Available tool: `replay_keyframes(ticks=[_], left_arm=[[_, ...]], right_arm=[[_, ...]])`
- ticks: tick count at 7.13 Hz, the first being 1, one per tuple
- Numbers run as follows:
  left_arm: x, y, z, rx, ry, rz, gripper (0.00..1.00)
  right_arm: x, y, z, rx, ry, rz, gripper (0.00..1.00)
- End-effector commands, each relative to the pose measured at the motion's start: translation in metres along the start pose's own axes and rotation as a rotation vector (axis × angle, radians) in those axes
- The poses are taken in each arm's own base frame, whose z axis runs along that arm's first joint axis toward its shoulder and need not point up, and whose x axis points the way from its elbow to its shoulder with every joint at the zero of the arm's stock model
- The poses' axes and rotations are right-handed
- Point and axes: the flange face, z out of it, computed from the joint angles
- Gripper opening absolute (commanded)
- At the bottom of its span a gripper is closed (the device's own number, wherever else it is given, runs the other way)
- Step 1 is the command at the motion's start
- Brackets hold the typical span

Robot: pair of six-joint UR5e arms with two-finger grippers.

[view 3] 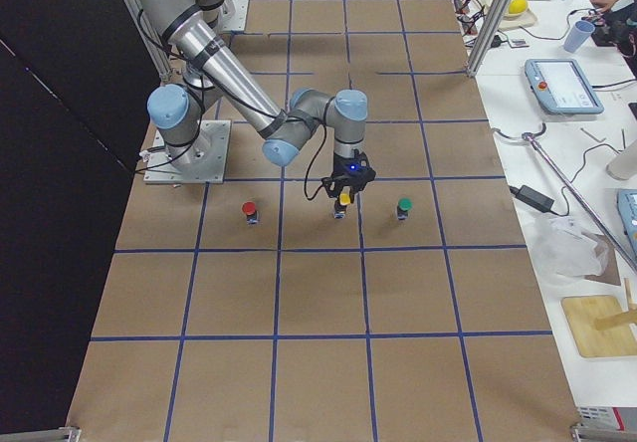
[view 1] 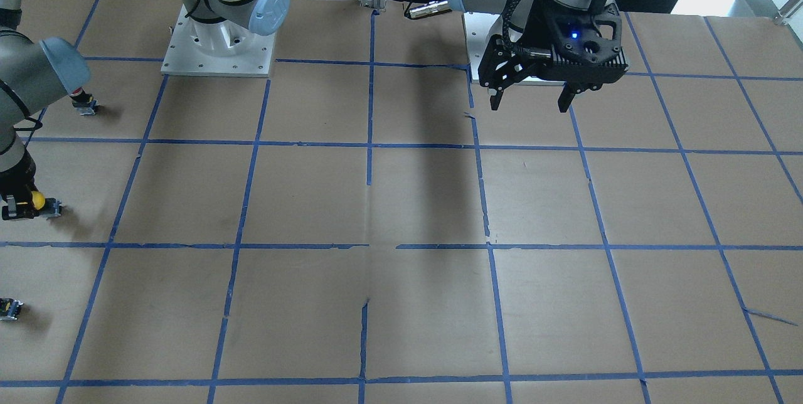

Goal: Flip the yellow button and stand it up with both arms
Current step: 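Lower the button upright onto the table with the right gripper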

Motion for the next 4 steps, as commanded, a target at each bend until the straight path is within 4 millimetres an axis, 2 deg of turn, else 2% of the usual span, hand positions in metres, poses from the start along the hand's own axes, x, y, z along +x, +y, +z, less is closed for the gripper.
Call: replay_keyframes(ticks=[1,2,4], left_arm=[[0.0,0.0,-0.002,0.004,-0.001,0.0,1.0],[0.0,0.001,-0.001,0.003,-0.002,0.0,1.0],[0.0,0.001,-0.001,0.003,0.0,0.0,1.0]], right_arm=[[0.012,0.005,-0.017,-0.015,0.008,0.001,0.25],[0.016,0.005,-0.021,-0.027,0.019,0.0,0.26],[0.024,-0.003,-0.016,-0.036,0.037,0.009,0.42]])
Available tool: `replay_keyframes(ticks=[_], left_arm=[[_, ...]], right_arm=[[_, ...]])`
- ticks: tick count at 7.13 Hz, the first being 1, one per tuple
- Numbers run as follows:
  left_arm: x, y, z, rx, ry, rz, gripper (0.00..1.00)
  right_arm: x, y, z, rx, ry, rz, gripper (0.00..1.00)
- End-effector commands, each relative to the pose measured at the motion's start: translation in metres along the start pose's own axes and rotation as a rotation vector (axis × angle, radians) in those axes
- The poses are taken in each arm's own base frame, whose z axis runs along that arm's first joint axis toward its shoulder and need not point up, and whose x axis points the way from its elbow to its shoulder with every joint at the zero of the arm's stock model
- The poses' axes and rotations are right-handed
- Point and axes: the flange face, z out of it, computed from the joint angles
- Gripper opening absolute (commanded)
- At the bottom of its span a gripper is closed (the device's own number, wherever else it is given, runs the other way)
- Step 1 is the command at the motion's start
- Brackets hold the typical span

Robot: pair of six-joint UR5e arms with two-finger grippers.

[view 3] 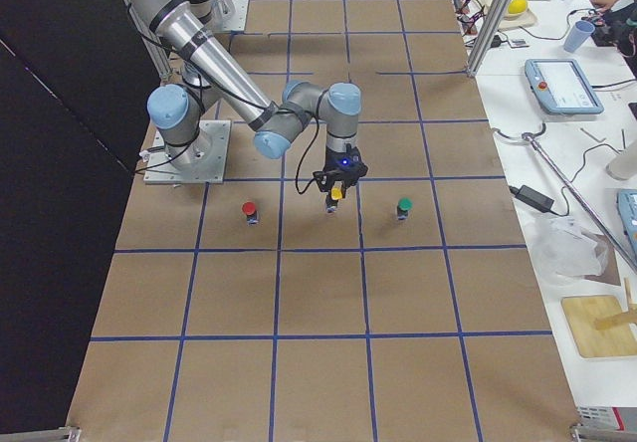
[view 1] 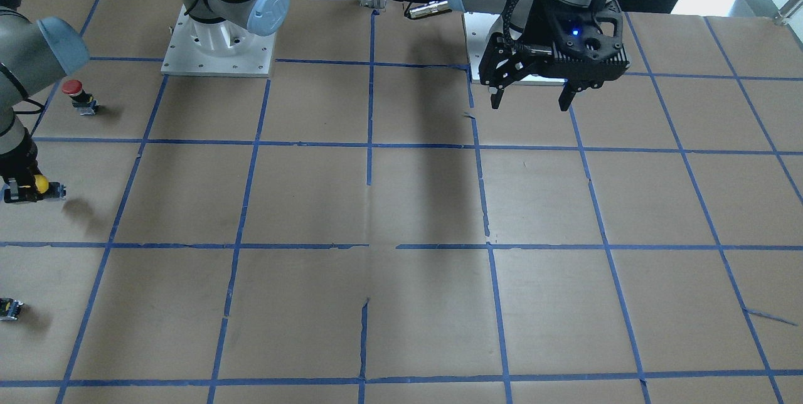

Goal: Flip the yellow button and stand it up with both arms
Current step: 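Lower the button upright onto the table with the right gripper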

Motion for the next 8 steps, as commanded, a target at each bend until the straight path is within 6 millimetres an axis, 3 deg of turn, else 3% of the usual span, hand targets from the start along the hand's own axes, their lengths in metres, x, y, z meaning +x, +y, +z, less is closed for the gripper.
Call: replay_keyframes(ticks=[1,3,5,6,7,8], left_arm=[[0.0,0.0,0.0,0.001,0.0,0.001,1.0],[0.0,0.0,0.0,0.001,0.0,0.001,1.0],[0.0,0.0,0.0,0.001,0.0,0.001,1.0],[0.0,0.0,0.0,0.001,0.001,0.001,1.0],[-0.002,0.0,-0.002,0.004,0.0,-0.002,1.0],[-0.003,-0.001,-0.001,0.001,0.001,-0.005,1.0]], right_arm=[[0.006,-0.005,0.003,-0.007,0.015,0.002,0.5],[0.006,-0.005,0.004,-0.01,0.018,0.001,0.69],[0.006,-0.004,0.004,-0.022,0.03,-0.004,0.69],[0.007,-0.006,0.001,-0.019,0.029,-0.008,0.73],[0.006,-0.008,-0.004,-0.016,0.024,-0.043,0.85],[0.004,-0.017,-0.018,-0.004,0.016,-0.112,0.87]])
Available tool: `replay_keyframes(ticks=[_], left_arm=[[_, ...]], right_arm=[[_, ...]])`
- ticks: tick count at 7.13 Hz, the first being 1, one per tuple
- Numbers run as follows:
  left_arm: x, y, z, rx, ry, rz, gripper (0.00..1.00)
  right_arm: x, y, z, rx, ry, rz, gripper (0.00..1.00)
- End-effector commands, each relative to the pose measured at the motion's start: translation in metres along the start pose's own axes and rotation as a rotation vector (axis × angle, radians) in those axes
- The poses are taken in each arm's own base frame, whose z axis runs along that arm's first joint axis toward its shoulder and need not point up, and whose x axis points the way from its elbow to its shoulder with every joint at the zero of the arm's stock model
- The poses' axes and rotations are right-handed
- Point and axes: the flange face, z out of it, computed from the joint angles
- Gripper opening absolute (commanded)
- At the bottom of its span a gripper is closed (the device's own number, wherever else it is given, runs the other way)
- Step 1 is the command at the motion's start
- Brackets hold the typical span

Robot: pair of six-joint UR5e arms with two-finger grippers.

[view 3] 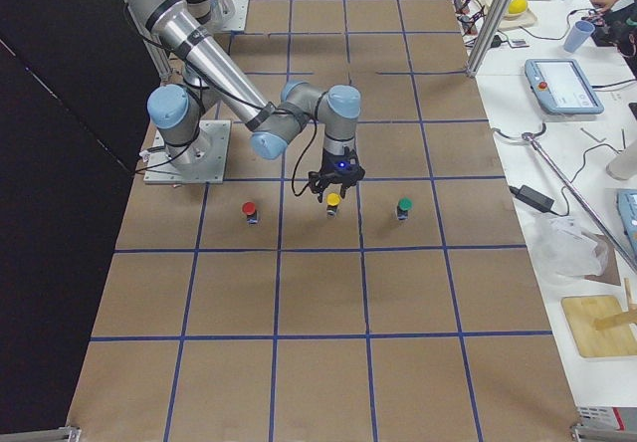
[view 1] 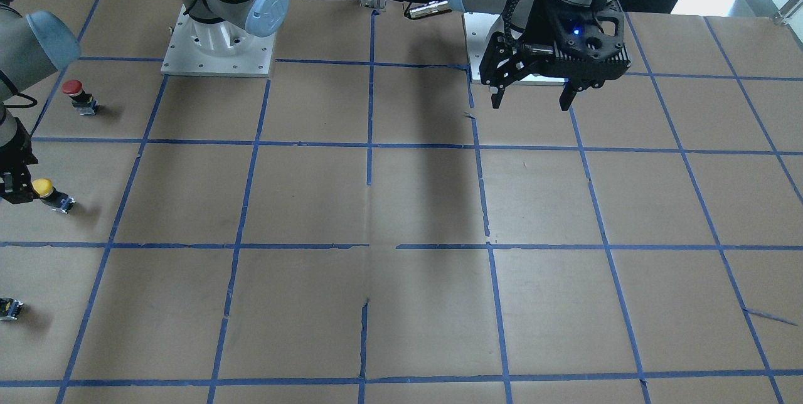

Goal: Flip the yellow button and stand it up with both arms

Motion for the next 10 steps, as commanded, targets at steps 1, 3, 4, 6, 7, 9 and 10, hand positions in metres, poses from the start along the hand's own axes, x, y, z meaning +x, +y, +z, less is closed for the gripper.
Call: replay_keyframes(ticks=[1,3,4,6,7,9,10], left_arm=[[-0.001,0.0,0.0,0.0,0.001,-0.003,1.0],[-0.001,-0.001,-0.001,0.002,0.001,-0.003,0.99],[-0.002,-0.001,-0.001,0.002,0.001,-0.005,1.0],[-0.002,-0.001,-0.001,0.002,0.001,-0.005,1.0],[-0.003,-0.001,-0.001,0.002,0.0,-0.006,1.0],[-0.003,-0.001,-0.001,0.001,0.012,-0.009,1.0],[-0.003,-0.002,0.0,-0.001,0.031,-0.014,0.99]], right_arm=[[-0.002,-0.018,-0.035,-0.005,0.006,-0.107,0.92],[-0.011,-0.044,-0.085,-0.023,-0.002,-0.19,0.99],[-0.02,-0.035,-0.101,-0.097,0.015,-0.288,0.99],[-0.059,0.007,-0.158,-0.167,0.001,-0.493,1.0],[-0.073,0.05,-0.172,-0.208,0.03,-0.589,1.0],[-0.078,0.127,-0.233,-0.15,-0.032,-0.753,1.0],[-0.073,0.177,-0.269,-0.211,-0.175,-0.885,1.0]])
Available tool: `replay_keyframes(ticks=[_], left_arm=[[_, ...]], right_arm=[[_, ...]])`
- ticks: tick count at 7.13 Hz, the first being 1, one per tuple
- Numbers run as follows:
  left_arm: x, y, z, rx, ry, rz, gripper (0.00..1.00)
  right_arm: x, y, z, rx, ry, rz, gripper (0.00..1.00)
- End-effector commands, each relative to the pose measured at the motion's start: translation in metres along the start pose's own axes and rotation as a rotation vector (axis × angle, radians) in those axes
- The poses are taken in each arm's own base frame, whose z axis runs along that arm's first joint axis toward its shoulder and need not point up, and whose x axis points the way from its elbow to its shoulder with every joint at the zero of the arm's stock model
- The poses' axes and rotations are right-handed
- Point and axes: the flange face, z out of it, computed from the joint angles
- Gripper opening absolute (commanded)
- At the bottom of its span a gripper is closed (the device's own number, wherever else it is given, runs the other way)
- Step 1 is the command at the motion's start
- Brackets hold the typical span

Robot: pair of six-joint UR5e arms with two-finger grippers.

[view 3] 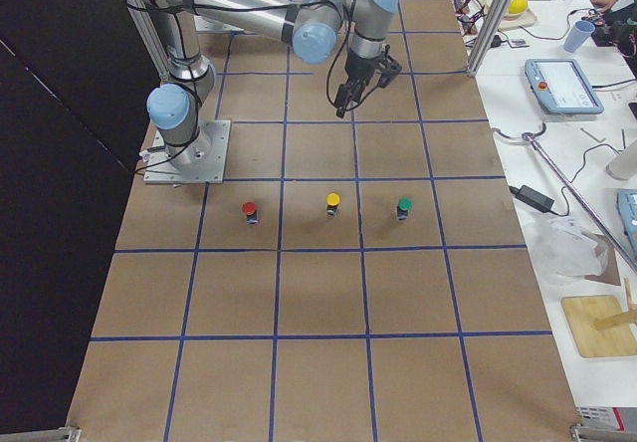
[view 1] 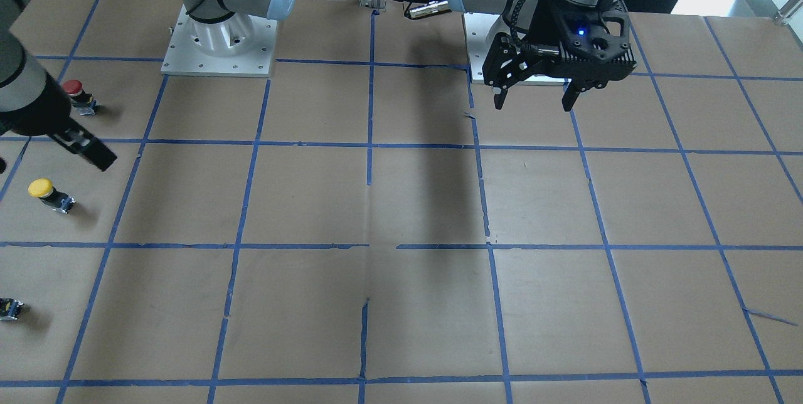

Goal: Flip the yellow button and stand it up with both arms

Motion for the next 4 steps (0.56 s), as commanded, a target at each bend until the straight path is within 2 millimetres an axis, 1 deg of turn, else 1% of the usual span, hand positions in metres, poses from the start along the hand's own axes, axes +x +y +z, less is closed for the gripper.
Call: replay_keyframes(ticks=[1,2,3,4], left_arm=[[0.0,0.0,0.0,-0.007,0.025,-0.005,0.99],[0.001,0.001,0.001,-0.022,0.048,-0.01,0.99],[-0.003,0.0,0.001,-0.024,0.049,-0.017,0.99],[-0.004,0.0,0.001,-0.024,0.049,-0.019,0.99]], right_arm=[[-0.042,0.076,-0.044,-0.021,-0.182,-0.188,1.0],[-0.037,0.088,-0.048,-0.017,-0.184,-0.254,1.0],[-0.032,0.101,-0.046,-0.011,-0.185,-0.317,1.0],[-0.033,0.1,-0.042,-0.01,-0.185,-0.32,1.0]])
